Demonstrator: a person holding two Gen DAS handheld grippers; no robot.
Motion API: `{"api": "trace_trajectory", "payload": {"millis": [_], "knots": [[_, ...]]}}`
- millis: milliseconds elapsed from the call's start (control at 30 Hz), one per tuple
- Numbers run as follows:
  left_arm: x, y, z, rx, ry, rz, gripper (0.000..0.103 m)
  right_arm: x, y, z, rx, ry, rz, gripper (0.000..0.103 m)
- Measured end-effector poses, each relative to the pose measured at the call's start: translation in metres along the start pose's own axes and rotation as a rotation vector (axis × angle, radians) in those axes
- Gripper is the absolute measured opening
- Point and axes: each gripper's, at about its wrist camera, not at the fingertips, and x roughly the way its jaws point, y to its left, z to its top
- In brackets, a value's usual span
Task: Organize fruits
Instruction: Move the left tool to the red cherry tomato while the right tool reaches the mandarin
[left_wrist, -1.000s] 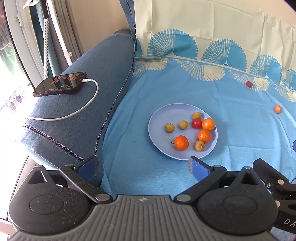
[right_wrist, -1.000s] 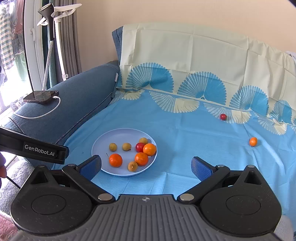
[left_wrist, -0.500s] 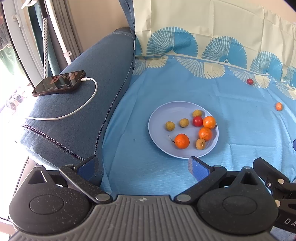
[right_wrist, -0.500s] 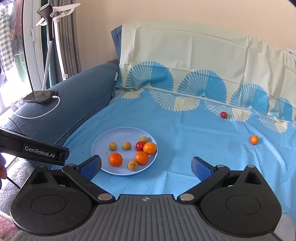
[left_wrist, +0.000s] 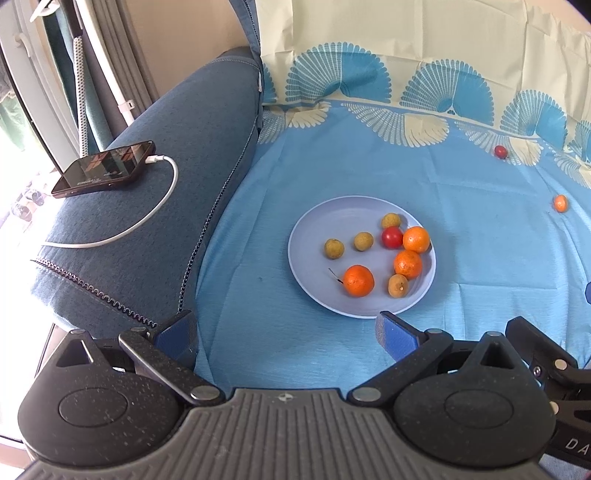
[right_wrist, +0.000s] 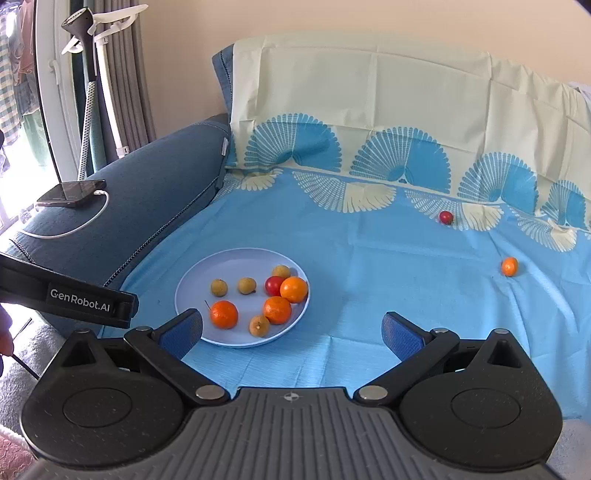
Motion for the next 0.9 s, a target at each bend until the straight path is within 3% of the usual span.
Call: {"api": "trace_trajectory", "payload": {"millis": [233,433,667,900], "knots": [[0.009,-0.02,0.016,0.023,0.019,-0.012,0.103,0.01,-0.024,0.0,0.059,0.012,-0.04,0.102],[0.019,-0.062,0.048,0.082,0.003,-0.048,0.103,0.023,-0.071,0.005,0.133,-0.006,-0.136,0.102],[0.049,-0.147,0.116,0.137,-0.014,-0.139,0.103,0.051,-0.167,0.021,0.251,-0.087,-0.34,0.102],[0.136,-0.271,0.193,0.196,-0.048,-0.184,0.103,0.118,-0.277,0.027,0.344,-0.096,-0.498,0.102]]}}
